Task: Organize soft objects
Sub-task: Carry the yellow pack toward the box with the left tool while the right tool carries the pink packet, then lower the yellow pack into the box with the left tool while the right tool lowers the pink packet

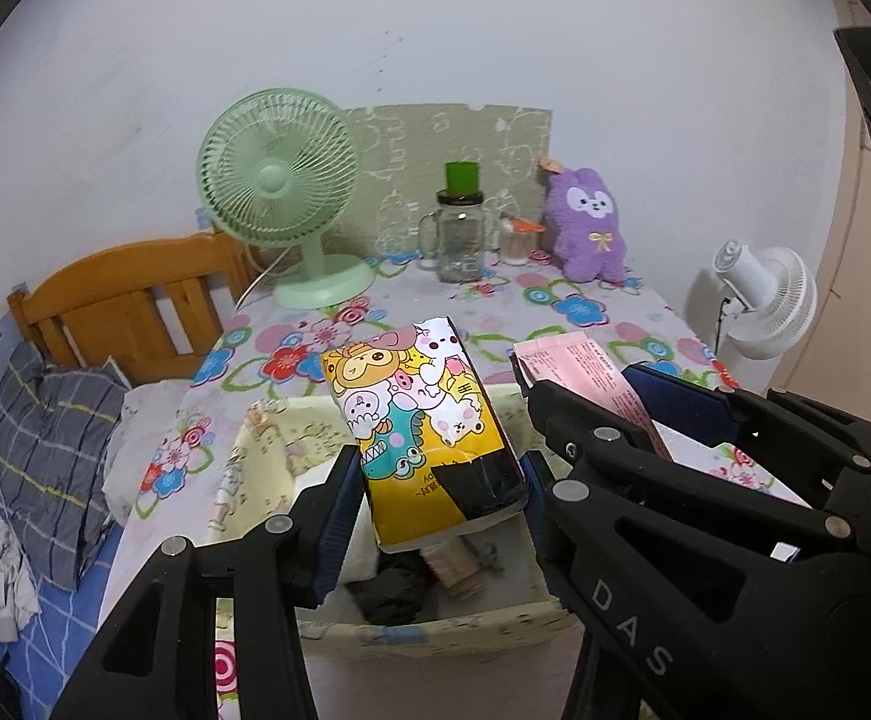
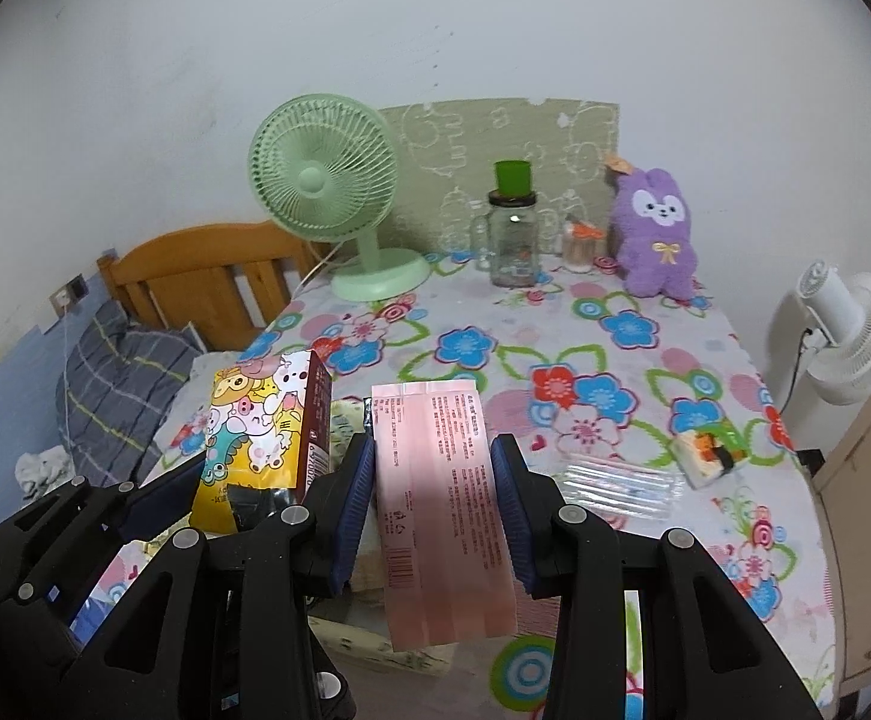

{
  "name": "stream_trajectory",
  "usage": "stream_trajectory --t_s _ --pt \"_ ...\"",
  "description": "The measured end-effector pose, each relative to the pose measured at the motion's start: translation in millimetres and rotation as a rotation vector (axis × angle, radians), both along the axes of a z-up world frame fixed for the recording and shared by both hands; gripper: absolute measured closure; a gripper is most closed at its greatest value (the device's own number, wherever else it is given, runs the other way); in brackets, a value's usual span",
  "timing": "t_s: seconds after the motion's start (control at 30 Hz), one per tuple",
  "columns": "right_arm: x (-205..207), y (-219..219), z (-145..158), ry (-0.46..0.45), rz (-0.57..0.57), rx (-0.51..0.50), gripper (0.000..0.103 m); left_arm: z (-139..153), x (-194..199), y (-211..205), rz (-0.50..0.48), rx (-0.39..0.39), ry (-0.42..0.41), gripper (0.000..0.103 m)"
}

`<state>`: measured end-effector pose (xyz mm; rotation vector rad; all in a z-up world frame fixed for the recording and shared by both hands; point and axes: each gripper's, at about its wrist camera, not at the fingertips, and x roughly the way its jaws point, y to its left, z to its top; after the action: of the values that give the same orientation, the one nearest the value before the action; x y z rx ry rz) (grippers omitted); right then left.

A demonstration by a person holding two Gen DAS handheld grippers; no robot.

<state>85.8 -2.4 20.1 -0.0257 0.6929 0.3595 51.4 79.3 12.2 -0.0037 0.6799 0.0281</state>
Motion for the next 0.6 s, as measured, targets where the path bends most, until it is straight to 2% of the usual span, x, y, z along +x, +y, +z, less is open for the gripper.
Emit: stream_trajectory --t_s 0.37,0.6 --pt "9.2 41.1 -19.0 0.046 0.077 -0.008 0.06 -17.4 0.4 35.5 0.063 0.004 0.041 0.048" --pt "12.7 58.1 -30.6 0.071 0.099 -0.008 0.06 -32.5 0.6 54.2 0.075 -0.034 0.076 0.048"
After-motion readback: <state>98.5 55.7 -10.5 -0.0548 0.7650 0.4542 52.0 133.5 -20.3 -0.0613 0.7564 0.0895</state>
